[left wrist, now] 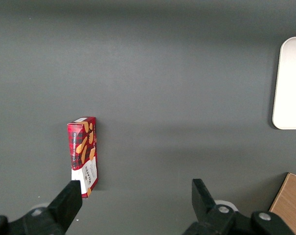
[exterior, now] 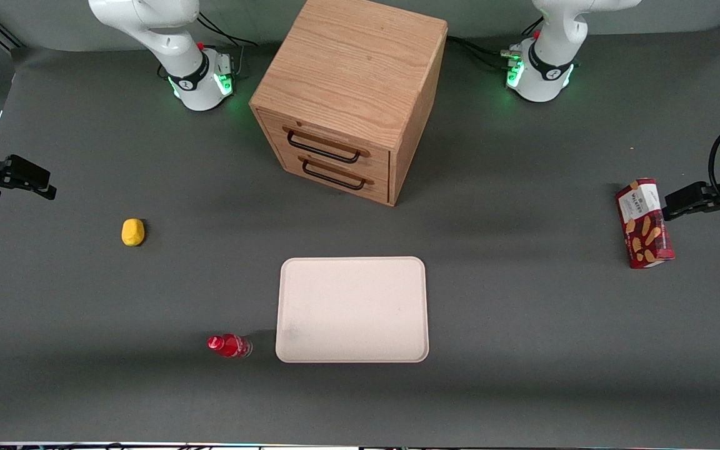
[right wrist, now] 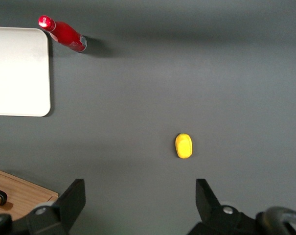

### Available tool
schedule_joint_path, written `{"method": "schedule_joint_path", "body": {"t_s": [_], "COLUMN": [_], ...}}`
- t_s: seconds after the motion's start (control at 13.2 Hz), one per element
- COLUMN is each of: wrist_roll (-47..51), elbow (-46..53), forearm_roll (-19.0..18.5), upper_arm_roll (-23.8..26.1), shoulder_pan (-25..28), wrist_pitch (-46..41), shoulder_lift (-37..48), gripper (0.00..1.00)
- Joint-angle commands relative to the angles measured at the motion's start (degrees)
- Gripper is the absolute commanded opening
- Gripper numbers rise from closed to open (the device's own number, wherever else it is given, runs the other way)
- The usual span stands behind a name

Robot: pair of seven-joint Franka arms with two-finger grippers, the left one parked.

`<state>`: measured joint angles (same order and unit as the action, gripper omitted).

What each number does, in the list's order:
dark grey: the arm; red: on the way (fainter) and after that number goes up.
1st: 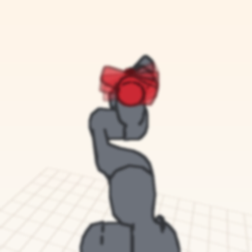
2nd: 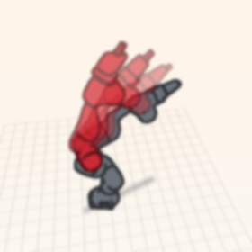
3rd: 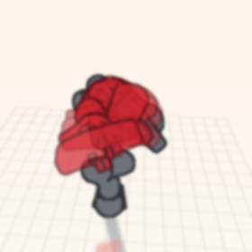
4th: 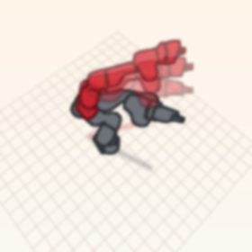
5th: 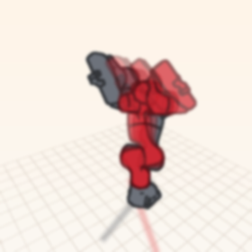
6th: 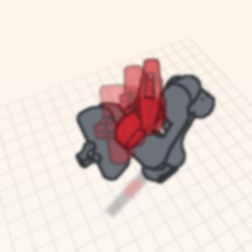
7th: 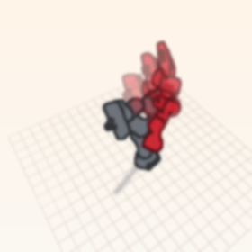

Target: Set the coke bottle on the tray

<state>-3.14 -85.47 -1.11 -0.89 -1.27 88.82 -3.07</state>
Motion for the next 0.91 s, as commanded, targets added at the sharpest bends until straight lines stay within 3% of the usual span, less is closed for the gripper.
{"method": "schedule_joint_path", "body": {"t_s": [0.0,0.61,0.84], "wrist_roll": [-0.6,-0.2,2.9], "elbow": [-0.8,-0.8,-0.8], "forearm_roll": [0.9,1.0,2.9], "upper_arm_roll": [-1.1,-1.0,-1.0], "shoulder_pan": [0.8,0.8,0.8], "wrist_pitch": [0.3,-0.4,-1.6], "shoulder_lift": [1.1,1.2,1.2], "gripper": [1.00,1.00,1.00]}}
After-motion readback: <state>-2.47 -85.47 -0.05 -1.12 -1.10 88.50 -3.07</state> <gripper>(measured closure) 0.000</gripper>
